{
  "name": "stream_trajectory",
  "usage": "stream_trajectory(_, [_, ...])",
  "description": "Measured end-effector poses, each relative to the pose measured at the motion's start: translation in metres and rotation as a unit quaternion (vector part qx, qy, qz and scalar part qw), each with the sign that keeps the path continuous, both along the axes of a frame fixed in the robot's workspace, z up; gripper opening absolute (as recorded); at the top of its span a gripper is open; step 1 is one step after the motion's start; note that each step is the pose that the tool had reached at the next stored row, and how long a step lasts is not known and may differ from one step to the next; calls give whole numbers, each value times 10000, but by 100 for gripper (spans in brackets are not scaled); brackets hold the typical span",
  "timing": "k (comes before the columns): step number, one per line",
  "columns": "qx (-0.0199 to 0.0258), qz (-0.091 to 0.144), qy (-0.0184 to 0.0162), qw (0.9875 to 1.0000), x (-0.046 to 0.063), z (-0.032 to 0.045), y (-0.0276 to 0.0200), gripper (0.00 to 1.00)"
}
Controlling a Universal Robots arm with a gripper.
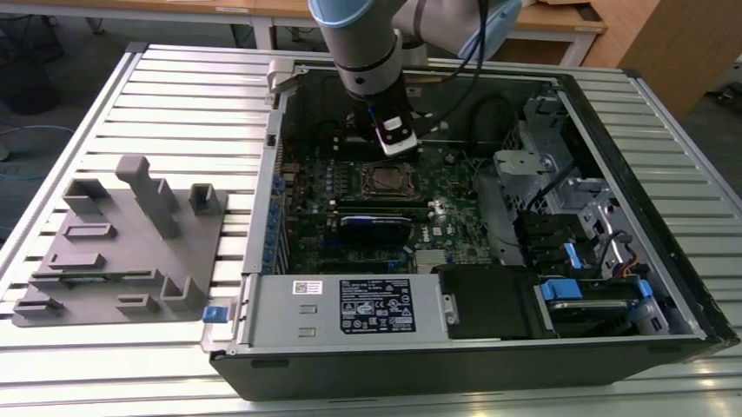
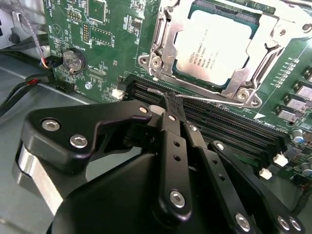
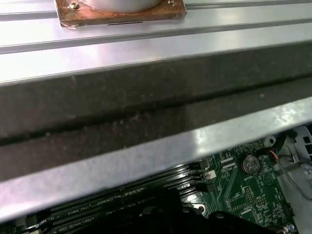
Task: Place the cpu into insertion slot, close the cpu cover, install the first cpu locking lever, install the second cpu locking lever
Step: 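Install the first cpu locking lever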
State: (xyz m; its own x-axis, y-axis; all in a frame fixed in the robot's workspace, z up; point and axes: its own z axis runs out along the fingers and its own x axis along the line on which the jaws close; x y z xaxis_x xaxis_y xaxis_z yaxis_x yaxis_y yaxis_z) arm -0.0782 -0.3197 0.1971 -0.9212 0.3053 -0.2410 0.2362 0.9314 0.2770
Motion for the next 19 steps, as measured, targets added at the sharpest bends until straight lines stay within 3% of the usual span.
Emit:
stream_trajectory(5, [14, -23, -7, 10000, -2, -14, 0, 11])
stream_trajectory(19, [13, -23, -88, 10000, -19, -94, -46, 11])
